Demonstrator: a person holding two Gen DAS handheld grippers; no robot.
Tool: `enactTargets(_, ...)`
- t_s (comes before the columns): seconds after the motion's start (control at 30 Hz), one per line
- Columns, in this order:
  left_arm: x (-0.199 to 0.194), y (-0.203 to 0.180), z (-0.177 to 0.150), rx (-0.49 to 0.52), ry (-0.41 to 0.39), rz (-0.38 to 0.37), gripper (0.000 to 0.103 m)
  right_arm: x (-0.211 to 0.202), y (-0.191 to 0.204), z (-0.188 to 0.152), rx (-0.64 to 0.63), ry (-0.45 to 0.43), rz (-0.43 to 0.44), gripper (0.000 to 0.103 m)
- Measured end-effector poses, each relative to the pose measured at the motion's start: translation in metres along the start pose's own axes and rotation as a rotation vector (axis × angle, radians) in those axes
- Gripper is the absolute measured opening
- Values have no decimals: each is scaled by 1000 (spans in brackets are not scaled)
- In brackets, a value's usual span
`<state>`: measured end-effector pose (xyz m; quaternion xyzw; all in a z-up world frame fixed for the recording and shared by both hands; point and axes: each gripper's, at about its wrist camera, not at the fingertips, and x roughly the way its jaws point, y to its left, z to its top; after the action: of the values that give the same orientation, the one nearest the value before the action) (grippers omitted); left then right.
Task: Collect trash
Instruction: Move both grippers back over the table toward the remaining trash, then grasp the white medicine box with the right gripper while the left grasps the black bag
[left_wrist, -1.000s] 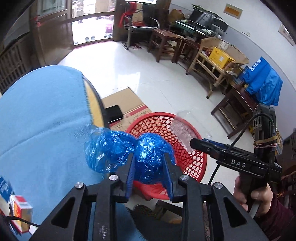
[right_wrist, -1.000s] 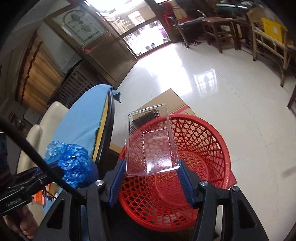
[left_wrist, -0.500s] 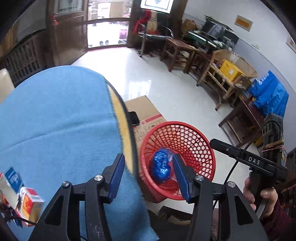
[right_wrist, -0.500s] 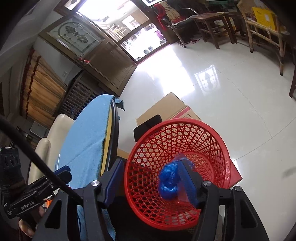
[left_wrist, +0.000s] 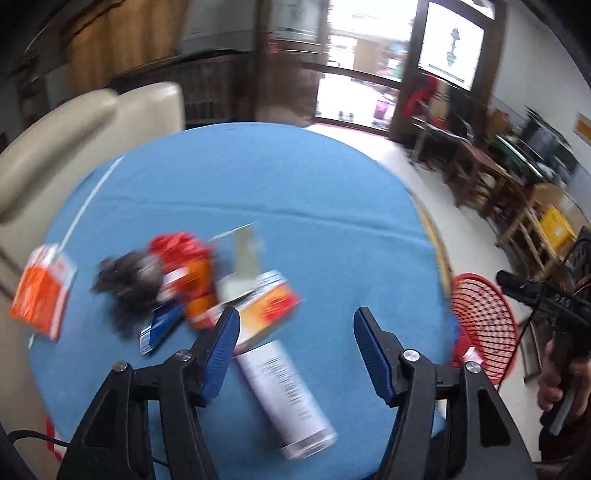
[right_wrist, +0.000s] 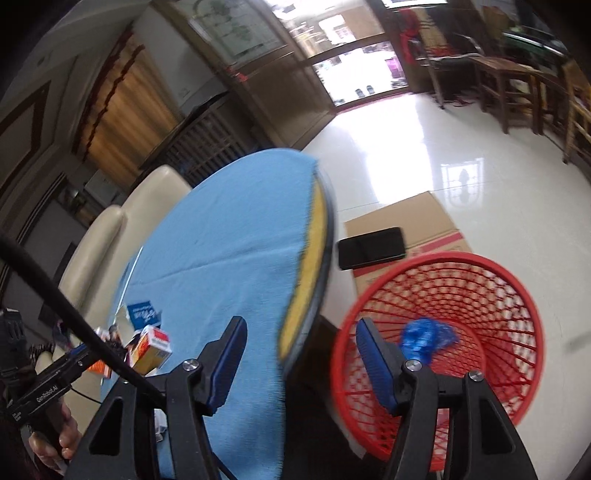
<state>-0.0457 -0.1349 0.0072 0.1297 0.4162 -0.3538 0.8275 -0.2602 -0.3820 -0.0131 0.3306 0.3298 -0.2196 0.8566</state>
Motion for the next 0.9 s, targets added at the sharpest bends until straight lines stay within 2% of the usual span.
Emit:
enactTargets(0.1, -7, 46, -24, -90, 16, 90, 65, 21, 35, 2, -69, 45, 50, 65)
enactTargets(0.2, -10, 80, -50, -168, 34, 147, 65, 45, 74, -2, -157, 105, 109, 65)
enactTargets(0.47, -9, 136, -89, -326, 76, 213, 65, 103, 171, -48, -373, 334, 229, 65)
enactTargets(0.57, -5, 153, -88, -355, 80, 216, 65, 123, 195, -74, -446, 434, 217, 65)
enactTargets(0.7, -4, 165, -85, -373, 70, 215, 65, 143, 219, -101, -520, 509, 170, 65)
enactTargets(0.9, 3, 174, -80, -398, 68, 171, 65, 161, 248, -132, -629, 535, 48, 65)
